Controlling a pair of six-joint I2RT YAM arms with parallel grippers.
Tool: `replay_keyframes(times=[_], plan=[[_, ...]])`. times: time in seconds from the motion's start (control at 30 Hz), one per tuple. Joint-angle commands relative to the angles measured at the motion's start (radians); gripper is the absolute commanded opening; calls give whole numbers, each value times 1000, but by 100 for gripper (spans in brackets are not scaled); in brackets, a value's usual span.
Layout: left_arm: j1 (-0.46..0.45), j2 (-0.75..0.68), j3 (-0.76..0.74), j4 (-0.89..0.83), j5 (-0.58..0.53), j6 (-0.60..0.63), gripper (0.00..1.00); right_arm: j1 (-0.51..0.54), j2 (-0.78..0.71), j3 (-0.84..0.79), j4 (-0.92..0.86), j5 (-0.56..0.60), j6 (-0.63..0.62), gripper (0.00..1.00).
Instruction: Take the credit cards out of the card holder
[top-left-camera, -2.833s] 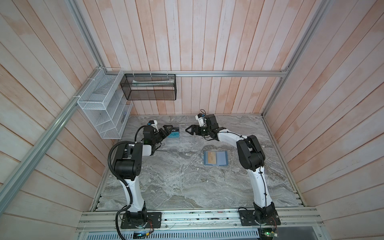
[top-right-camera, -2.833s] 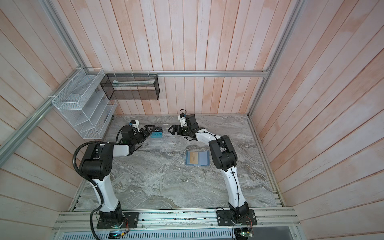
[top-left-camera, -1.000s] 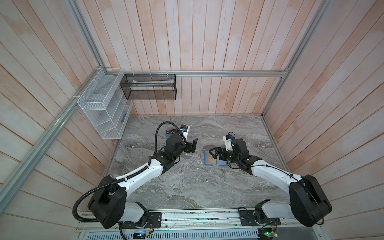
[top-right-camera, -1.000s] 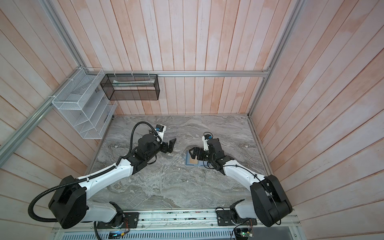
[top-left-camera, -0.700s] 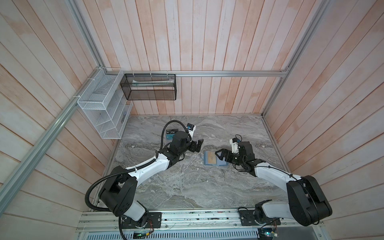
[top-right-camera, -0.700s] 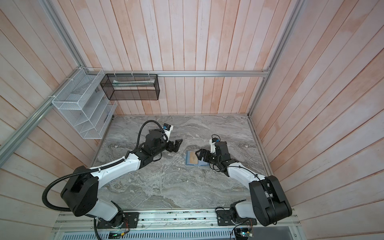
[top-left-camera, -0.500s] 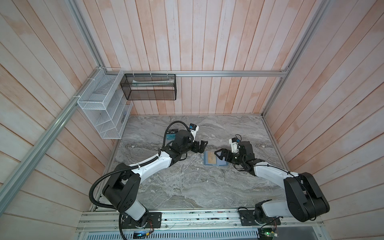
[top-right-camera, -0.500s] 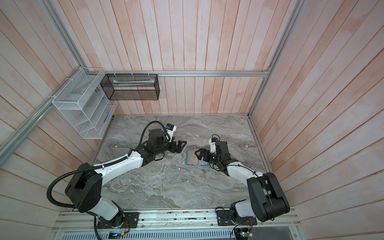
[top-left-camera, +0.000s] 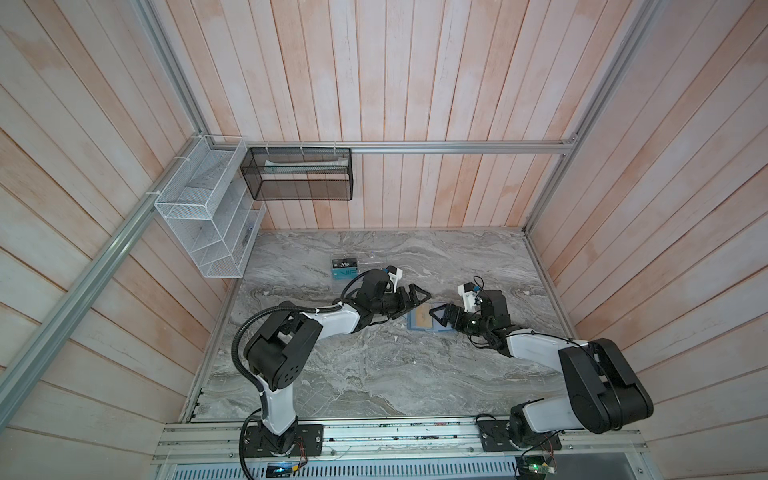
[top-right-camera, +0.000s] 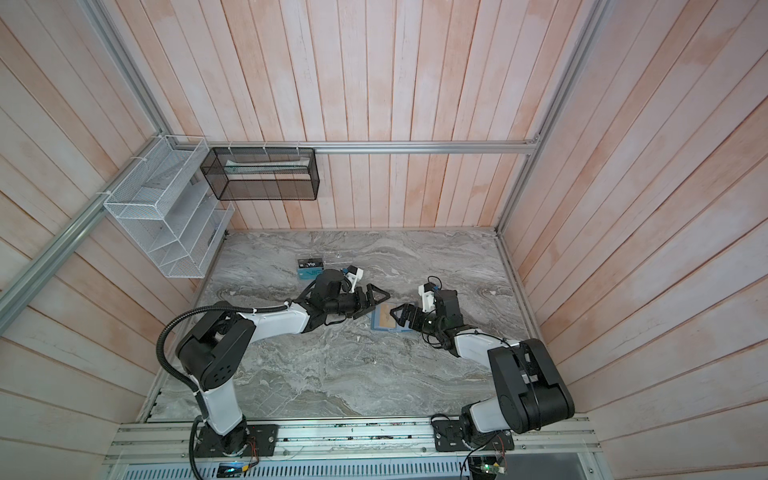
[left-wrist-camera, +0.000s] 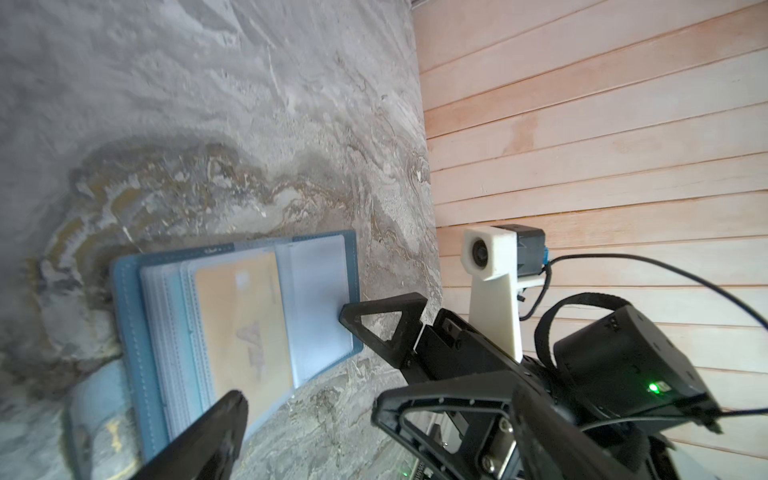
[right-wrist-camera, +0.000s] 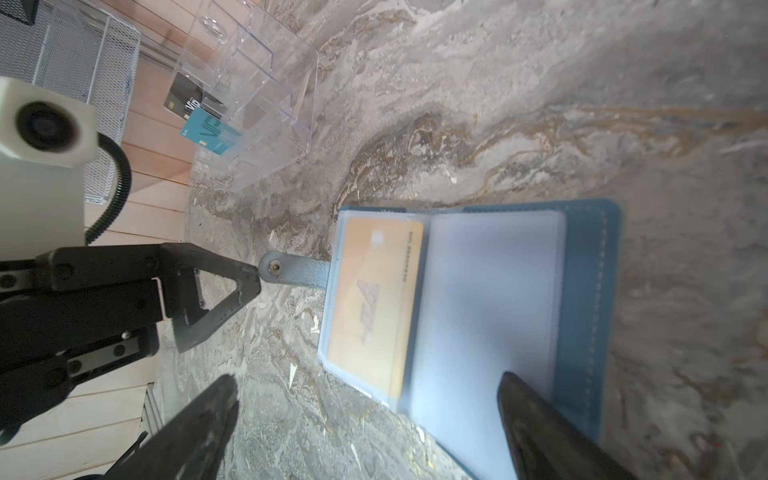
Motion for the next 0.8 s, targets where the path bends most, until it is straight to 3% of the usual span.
replay_keyframes(times=[0.0,0.77], plan=[[-6,26,4,90,61,-108,100,-11,18,-19,46,-20,4,98],[-1,143,69,-24,47,-63,100,-32,75,-77,112,-28,12,98]])
